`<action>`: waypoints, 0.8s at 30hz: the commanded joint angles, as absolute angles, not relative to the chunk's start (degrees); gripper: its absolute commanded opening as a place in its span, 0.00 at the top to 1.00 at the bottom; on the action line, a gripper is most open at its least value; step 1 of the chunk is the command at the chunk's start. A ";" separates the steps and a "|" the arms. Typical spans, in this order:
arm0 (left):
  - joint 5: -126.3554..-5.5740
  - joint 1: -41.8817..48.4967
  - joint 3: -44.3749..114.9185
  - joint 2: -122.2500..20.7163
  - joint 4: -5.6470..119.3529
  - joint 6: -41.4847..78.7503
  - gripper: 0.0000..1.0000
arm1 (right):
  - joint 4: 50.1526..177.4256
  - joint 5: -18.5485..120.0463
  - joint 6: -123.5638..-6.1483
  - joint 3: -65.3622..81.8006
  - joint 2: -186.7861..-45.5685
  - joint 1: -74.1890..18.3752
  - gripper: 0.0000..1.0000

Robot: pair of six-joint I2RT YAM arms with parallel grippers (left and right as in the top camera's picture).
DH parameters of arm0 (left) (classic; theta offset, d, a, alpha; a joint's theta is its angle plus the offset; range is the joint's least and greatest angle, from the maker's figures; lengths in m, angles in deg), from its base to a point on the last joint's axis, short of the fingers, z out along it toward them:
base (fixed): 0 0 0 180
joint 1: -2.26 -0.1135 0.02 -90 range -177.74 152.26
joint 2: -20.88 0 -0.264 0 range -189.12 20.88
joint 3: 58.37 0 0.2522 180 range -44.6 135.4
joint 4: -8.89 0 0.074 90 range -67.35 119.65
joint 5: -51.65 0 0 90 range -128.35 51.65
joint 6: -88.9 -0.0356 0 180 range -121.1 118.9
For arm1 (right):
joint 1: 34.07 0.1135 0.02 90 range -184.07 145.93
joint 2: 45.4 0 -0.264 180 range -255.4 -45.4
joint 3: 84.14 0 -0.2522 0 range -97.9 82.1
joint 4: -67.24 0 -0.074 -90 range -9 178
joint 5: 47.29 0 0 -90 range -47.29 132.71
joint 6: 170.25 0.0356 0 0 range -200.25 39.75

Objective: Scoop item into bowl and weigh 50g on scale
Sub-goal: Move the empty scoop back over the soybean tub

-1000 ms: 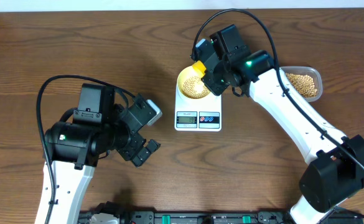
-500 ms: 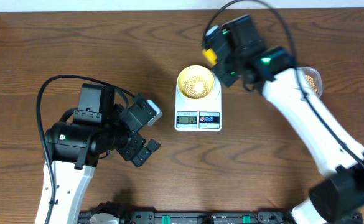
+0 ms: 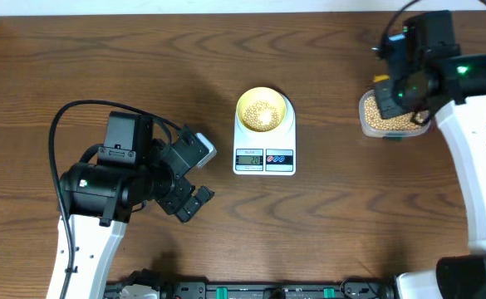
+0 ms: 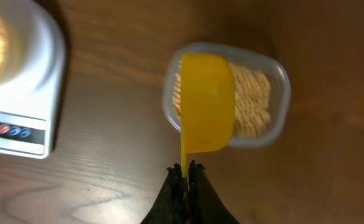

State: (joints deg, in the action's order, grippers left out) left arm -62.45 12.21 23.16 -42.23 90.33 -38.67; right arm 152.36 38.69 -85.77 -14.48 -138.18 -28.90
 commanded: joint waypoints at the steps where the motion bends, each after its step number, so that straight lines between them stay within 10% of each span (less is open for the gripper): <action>1: -63.36 11.97 23.88 -41.95 90.55 -39.23 0.00 | 152.20 37.03 -79.04 -13.74 -138.44 -32.03 0.99; 24: -63.36 11.97 23.88 -41.95 90.55 -39.23 0.00 | 129.19 29.21 -75.61 7.68 -138.44 -34.78 0.99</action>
